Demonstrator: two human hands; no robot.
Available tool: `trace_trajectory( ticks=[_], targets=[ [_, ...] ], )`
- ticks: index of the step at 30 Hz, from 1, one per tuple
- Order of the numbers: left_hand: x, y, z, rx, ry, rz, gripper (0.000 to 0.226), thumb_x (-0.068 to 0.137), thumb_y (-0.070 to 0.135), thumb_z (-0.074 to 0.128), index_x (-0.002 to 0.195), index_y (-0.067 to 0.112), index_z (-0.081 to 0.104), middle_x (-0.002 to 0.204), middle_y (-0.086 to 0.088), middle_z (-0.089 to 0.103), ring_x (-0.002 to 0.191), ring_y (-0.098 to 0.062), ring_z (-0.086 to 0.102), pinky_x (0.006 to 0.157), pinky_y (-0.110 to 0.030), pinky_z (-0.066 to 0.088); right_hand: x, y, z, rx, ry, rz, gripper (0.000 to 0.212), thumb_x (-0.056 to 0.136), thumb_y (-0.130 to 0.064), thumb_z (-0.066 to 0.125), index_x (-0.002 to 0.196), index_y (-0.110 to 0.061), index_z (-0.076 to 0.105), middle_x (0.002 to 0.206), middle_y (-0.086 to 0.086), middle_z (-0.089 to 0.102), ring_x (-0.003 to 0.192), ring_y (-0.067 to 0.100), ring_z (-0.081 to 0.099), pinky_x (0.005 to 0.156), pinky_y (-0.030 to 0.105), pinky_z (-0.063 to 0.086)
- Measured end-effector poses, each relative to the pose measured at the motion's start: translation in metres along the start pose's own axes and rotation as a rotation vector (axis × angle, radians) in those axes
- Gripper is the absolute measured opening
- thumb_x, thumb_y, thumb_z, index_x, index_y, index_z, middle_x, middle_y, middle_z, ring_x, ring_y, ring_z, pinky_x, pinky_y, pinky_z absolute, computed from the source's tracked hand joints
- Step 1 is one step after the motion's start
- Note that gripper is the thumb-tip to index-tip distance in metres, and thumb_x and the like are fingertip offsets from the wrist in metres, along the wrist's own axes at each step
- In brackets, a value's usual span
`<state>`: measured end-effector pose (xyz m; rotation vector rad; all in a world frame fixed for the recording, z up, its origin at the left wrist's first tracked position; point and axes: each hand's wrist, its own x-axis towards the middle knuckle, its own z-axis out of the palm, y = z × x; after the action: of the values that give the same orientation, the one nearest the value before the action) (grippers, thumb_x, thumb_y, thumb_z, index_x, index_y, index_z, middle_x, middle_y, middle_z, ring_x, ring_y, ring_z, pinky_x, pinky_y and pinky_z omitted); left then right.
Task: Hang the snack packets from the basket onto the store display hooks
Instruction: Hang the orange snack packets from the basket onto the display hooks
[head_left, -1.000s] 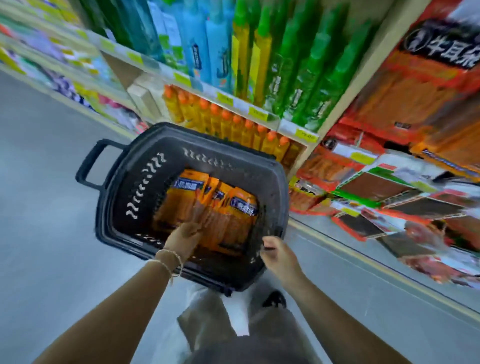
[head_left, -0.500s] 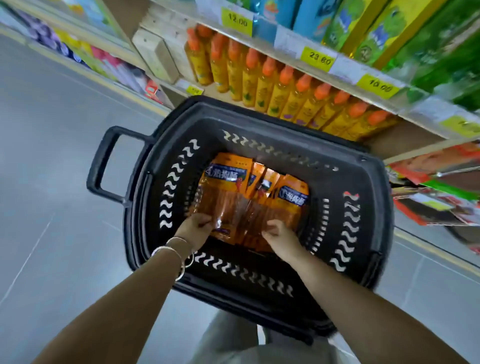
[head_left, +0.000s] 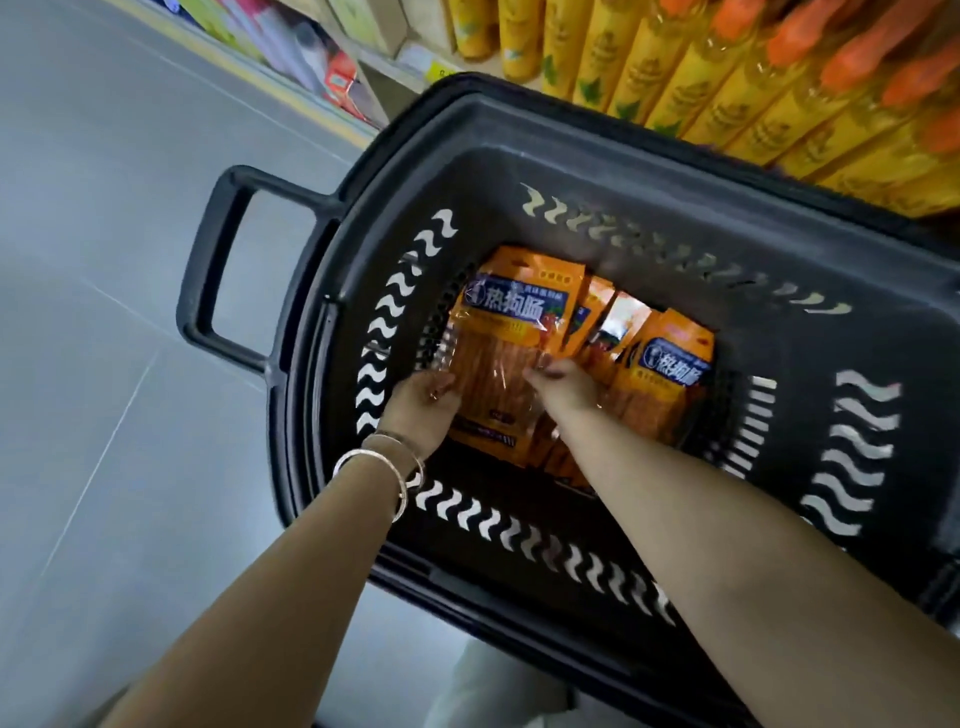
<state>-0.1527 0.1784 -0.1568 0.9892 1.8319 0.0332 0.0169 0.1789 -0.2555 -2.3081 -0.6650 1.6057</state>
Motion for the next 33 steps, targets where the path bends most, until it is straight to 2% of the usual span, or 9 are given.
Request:
trace_trajectory(
  ticks=[7, 11, 14, 19, 21, 23, 26, 30, 33],
  targets=[
    [-0.004, 0.004, -0.001, -0.080, -0.012, -0.054, 0.027, 0.089, 0.022, 0.057, 0.116, 0.017, 0.059, 0.111, 0.002, 0.062, 0.094, -0.011, 0.054, 0.081, -0.021, 0.037, -0.046, 0.005, -0.044, 0.152, 0.094, -0.132, 0.027, 0.084, -0.023, 0.068, 0.068, -0.025, 0.047, 0.070, -0.007, 0.054, 0.061, 0.007, 0.051, 0.047, 0.008, 0.036],
    [-0.008, 0.004, 0.001, -0.098, -0.031, -0.080, 0.030, 0.089, 0.024, 0.058, 0.118, 0.019, 0.056, 0.118, 0.004, 0.062, 0.099, -0.010, 0.054, 0.087, -0.021, 0.037, -0.070, 0.019, -0.078, 0.387, -0.021, -0.060, 0.017, 0.083, -0.020, 0.070, 0.092, -0.025, 0.056, 0.101, 0.002, 0.065, 0.092, 0.018, 0.065, 0.080, 0.033, 0.053],
    [-0.009, 0.010, 0.002, -0.109, -0.068, -0.084, 0.039, 0.088, 0.034, 0.060, 0.124, 0.019, 0.053, 0.119, 0.002, 0.061, 0.103, -0.013, 0.055, 0.089, -0.023, 0.037, -0.079, 0.019, -0.092, 0.441, -0.134, -0.038, 0.038, 0.085, -0.018, 0.068, 0.120, -0.015, 0.053, 0.117, 0.003, 0.063, 0.104, 0.018, 0.064, 0.089, 0.037, 0.052],
    [-0.005, 0.026, -0.002, -0.248, -0.227, -0.171, 0.084, 0.067, 0.073, 0.059, 0.130, 0.019, 0.050, 0.121, 0.003, 0.058, 0.114, -0.022, 0.055, 0.105, -0.039, 0.037, -0.083, -0.002, -0.090, 0.662, -0.411, -0.018, 0.023, 0.086, -0.008, 0.063, 0.108, -0.015, 0.061, 0.104, 0.008, 0.065, 0.095, 0.023, 0.066, 0.084, 0.038, 0.054],
    [0.000, 0.022, -0.008, -0.321, -0.252, -0.146, 0.062, 0.069, 0.067, 0.065, 0.113, 0.024, 0.063, 0.108, 0.005, 0.068, 0.101, -0.017, 0.064, 0.100, -0.042, 0.044, -0.077, -0.010, -0.084, 0.618, -0.446, -0.009, 0.022, 0.088, -0.008, 0.060, 0.109, -0.015, 0.061, 0.108, 0.009, 0.064, 0.100, 0.025, 0.065, 0.090, 0.041, 0.053],
    [0.004, 0.018, -0.013, -0.271, -0.151, -0.052, 0.029, 0.077, 0.052, 0.067, 0.091, 0.026, 0.067, 0.085, 0.013, 0.071, 0.080, -0.005, 0.067, 0.087, -0.031, 0.051, -0.066, -0.015, -0.077, 0.549, -0.380, 0.004, 0.016, 0.092, -0.012, 0.056, 0.106, -0.017, 0.060, 0.109, 0.006, 0.066, 0.097, 0.019, 0.067, 0.085, 0.034, 0.054],
    [0.009, 0.014, -0.021, -0.078, 0.049, 0.066, 0.016, 0.085, 0.043, 0.062, 0.093, 0.029, 0.064, 0.079, 0.017, 0.064, 0.067, 0.006, 0.060, 0.057, -0.008, 0.043, -0.041, -0.013, -0.070, 0.443, -0.127, 0.083, 0.007, 0.093, -0.027, 0.056, 0.099, -0.023, 0.058, 0.108, 0.004, 0.065, 0.091, 0.014, 0.065, 0.078, 0.027, 0.053],
    [0.011, 0.011, -0.026, -0.087, 0.156, 0.080, 0.024, 0.089, 0.037, 0.056, 0.111, 0.029, 0.060, 0.094, 0.012, 0.062, 0.082, -0.004, 0.057, 0.073, -0.019, 0.041, -0.010, -0.010, -0.045, 0.240, 0.020, 0.126, 0.033, 0.090, -0.041, 0.059, 0.107, -0.013, 0.057, 0.107, 0.008, 0.063, 0.090, 0.021, 0.062, 0.086, 0.038, 0.052],
    [0.014, 0.011, -0.026, -0.044, 0.169, 0.066, 0.026, 0.091, 0.036, 0.053, 0.115, 0.029, 0.057, 0.093, 0.011, 0.059, 0.074, 0.001, 0.051, 0.063, -0.016, 0.037, 0.000, -0.017, -0.028, 0.173, 0.053, 0.122, 0.033, 0.084, -0.048, 0.064, 0.079, -0.016, 0.055, 0.090, 0.006, 0.063, 0.085, 0.026, 0.062, 0.088, 0.043, 0.051]
  ],
)
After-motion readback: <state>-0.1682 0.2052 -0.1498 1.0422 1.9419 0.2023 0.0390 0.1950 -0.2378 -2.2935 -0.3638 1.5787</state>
